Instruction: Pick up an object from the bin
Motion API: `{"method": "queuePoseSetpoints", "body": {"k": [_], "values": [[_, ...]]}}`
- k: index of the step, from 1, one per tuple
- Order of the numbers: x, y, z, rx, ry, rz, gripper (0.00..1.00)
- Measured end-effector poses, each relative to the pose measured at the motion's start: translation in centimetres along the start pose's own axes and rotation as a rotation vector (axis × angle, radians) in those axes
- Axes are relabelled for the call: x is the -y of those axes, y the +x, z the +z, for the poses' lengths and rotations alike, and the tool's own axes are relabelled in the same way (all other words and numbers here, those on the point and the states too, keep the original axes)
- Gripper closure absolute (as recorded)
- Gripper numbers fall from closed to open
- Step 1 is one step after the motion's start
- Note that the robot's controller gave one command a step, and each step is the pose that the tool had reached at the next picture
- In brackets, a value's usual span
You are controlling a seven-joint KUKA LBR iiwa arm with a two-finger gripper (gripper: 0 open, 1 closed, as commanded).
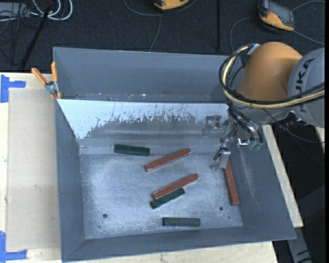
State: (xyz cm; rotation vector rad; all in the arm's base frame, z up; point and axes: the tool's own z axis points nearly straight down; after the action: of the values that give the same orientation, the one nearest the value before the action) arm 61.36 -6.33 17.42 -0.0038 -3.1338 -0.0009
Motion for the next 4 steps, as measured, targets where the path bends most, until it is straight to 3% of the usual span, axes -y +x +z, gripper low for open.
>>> {"method": "queuePoseSetpoints", "body": {"k": [1,2,3,4], "values": [[0.4,5.0,9.4,-0.001,-0.001,-0.262,0.00],[-1.6,6.5,10.6,0.005,0.000,-0.601,0.00],[-1.6,6.4,10.5,0.006,0.001,-0.600,1.00],[-1.1,0.8,4.8,0.016,0.006,-0.681,1.00]]}}
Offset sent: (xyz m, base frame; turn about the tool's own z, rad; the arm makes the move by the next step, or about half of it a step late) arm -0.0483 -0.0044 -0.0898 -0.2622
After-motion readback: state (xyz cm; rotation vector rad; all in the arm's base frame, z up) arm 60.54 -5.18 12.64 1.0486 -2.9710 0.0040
